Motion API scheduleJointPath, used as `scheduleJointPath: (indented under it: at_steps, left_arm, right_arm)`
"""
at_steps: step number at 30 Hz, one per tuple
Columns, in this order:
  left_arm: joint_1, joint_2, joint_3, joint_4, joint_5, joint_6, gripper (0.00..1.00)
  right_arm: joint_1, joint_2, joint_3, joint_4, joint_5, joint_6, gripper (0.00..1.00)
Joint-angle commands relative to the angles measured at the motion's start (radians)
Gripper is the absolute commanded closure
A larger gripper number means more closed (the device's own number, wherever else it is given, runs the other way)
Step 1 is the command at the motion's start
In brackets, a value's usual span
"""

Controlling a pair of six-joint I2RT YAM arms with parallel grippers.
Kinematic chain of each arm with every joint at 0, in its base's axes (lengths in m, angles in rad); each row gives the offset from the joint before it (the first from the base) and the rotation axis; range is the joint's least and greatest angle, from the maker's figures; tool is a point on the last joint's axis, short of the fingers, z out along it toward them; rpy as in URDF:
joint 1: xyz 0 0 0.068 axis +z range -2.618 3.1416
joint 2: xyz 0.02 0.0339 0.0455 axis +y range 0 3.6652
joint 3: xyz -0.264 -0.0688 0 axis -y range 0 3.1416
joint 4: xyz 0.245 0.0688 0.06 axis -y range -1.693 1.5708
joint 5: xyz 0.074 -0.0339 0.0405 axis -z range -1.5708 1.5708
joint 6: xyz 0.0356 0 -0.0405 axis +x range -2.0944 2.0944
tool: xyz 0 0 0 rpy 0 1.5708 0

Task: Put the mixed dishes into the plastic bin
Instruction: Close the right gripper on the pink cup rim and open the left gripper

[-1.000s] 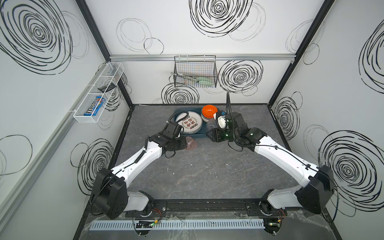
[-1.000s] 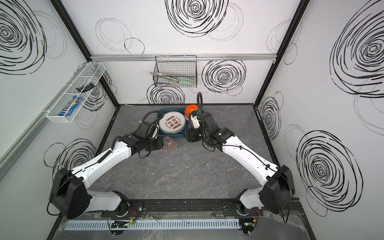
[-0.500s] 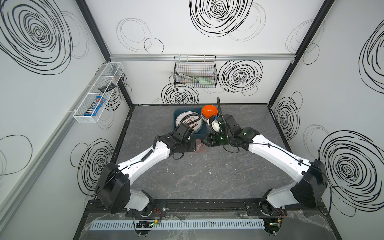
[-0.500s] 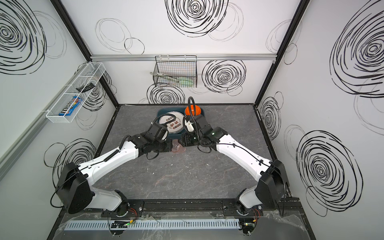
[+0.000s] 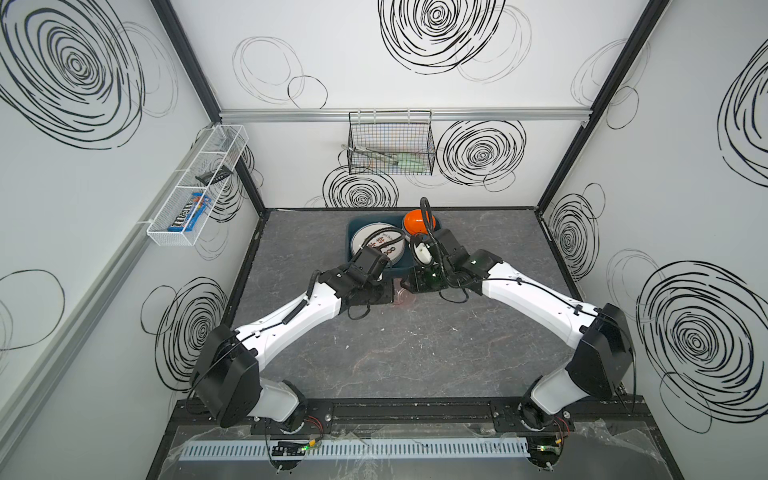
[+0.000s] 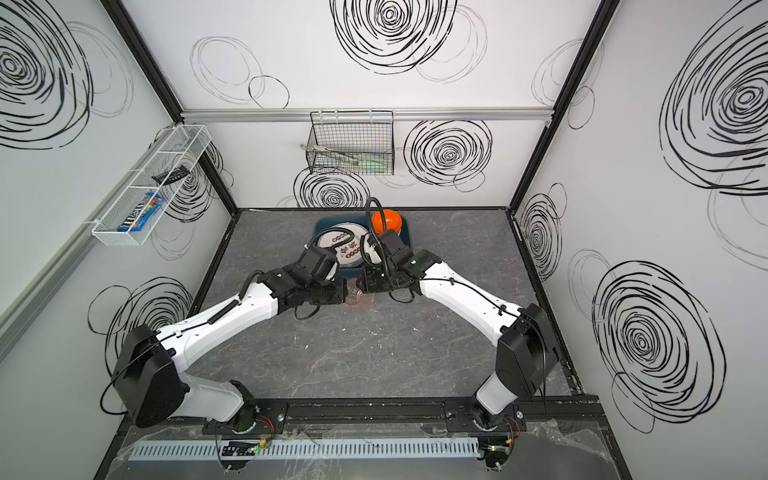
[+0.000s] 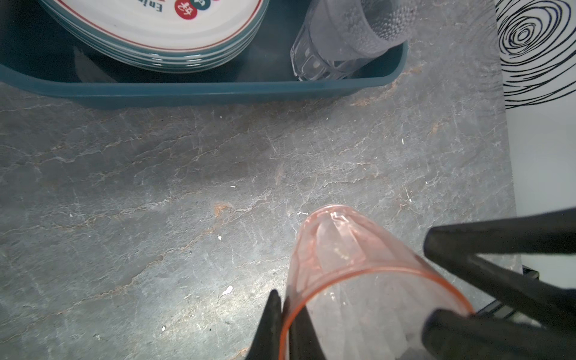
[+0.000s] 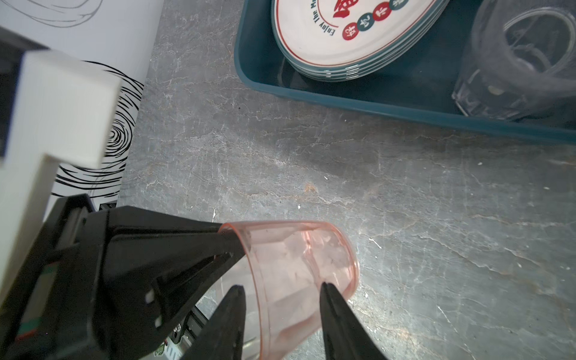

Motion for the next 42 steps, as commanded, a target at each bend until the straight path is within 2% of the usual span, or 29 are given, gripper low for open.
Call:
scheduleJointPath:
  at_steps: [1, 12, 15, 22, 26, 35, 42]
  left_arm:
    - [-0.004, -0.005, 0.031, 0.029, -0.015, -0.009, 0.91]
    - [0.000, -0.026, 0.048, 0.018, -0.016, -0.017, 0.84]
    - [0.003, -0.035, 0.045, 0.023, 0.010, -0.027, 0.82]
    - [0.008, -0.072, 0.040, 0.041, 0.056, -0.051, 0.77]
    - [0.014, -0.094, 0.033, 0.043, 0.065, -0.059, 0.68]
    - [0.064, -0.180, -0.035, 0.056, 0.094, -0.065, 0.60]
    - [0.134, -0.259, -0.110, 0.062, 0.130, -0.065, 0.44]
  right_arm:
    - [0.007, 0.018, 0.030, -0.038, 0.026, 0.005, 0.58]
    - [0.002, 0.062, 0.067, -0.088, 0.066, 0.008, 0.76]
    - [-0.005, 0.080, 0.083, -0.112, 0.058, 0.005, 0.84]
    - [-0.018, 0.067, 0.078, -0.114, 0.077, -0.004, 0.94]
    - [-0.035, 0.056, 0.081, -0.126, 0.092, -0.022, 0.96]
    - [-0.083, 0.036, 0.111, -0.180, 0.129, -0.068, 0.98]
    - [-0.133, 0.048, 0.177, -0.231, 0.137, -0.086, 0.98]
